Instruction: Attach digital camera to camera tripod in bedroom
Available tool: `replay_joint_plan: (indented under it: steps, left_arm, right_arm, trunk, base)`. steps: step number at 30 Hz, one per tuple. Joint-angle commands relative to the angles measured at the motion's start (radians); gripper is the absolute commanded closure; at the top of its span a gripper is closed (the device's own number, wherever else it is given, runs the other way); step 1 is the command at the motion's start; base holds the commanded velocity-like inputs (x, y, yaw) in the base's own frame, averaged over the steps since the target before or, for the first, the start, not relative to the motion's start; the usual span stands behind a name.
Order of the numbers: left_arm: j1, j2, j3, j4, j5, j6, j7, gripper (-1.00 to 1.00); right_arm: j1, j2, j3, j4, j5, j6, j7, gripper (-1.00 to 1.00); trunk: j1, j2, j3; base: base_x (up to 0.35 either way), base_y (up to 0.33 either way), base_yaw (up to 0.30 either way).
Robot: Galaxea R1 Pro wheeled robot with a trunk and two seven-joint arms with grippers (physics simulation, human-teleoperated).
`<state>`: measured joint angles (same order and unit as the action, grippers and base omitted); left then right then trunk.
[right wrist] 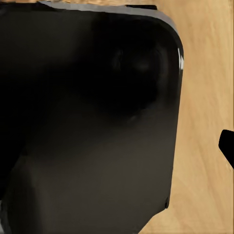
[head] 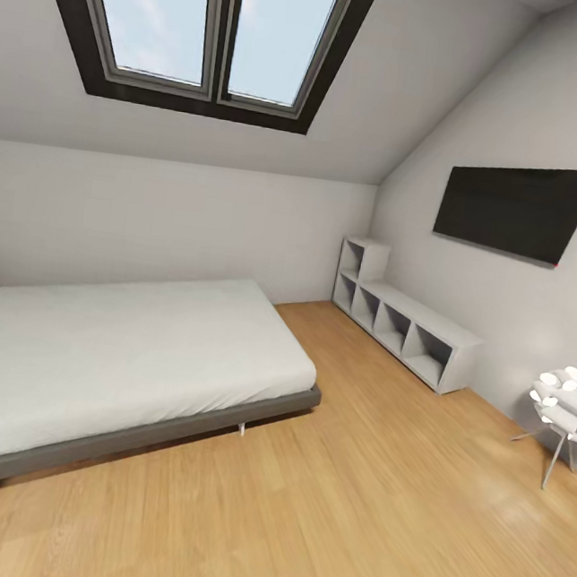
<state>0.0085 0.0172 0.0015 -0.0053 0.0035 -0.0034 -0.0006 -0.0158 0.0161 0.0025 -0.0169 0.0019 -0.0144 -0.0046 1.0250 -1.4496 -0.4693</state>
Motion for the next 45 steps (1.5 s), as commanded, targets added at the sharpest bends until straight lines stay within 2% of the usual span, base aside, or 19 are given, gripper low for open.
replay_joint_plan:
  steps: [1,8,9,17,29,36,41,45]
  left_arm:
    - [0.002,0.002,0.000,-0.001,0.002,-0.001,0.000,-1.00]
    - [0.001,0.008,0.002,-0.019,0.007,-0.030,-0.002,-1.00]
    - [-0.002,0.008,0.002,-0.020,0.007,-0.033,-0.002,-1.00]
    - [-0.063,0.009,0.005,-0.043,0.019,-0.012,-0.007,-1.00]
    - [-0.213,-0.005,0.008,-0.059,0.047,0.067,-0.009,-1.00]
    - [-0.279,-0.018,0.008,-0.060,0.050,0.086,-0.010,-1.00]
    - [-0.332,-0.028,0.009,-0.060,0.052,0.106,-0.011,-1.00]
    - [-0.396,-0.034,0.015,-0.062,0.064,0.133,-0.011,-1.00]
  right_arm:
    - [-0.006,0.003,0.000,-0.006,0.000,-0.007,-0.001,-1.00]
    - [-0.031,0.012,-0.002,-0.034,-0.002,-0.047,0.003,-1.00]
    - [-0.031,0.012,-0.002,-0.034,-0.002,-0.119,0.003,-1.00]
    - [-0.084,0.009,-0.004,-0.038,-0.003,-0.108,0.003,-1.00]
    - [-0.232,-0.016,-0.005,-0.041,-0.003,0.038,0.005,-1.00]
    - [-0.294,-0.018,-0.005,-0.060,-0.002,0.067,0.004,-1.00]
    - [-0.347,-0.019,-0.005,-0.103,-0.003,0.096,0.003,-1.00]
    - [-0.412,-0.019,-0.006,-0.167,-0.007,0.185,0.004,-1.00]
  trunk:
    - [0.000,0.000,-0.001]
    - [0.000,0.000,-0.001]
    - [0.000,0.000,-0.001]
    - [0.000,0.000,-0.005]
    - [0.000,0.000,-0.009]
    - [0.000,0.000,-0.009]
    - [0.000,0.000,-0.009]
    - [0.000,0.000,-0.009]
  base:
    - [0.000,0.000,0.000]
    - [0.000,0.000,-0.017]
    - [0.000,0.000,-0.086]
    - [0.000,0.000,-0.161]
    - [0.000,0.000,-0.086]
    - [0.000,0.000,-0.015]
    - [0.000,0.000,-0.005]
    - [0.000,0.000,-0.002]
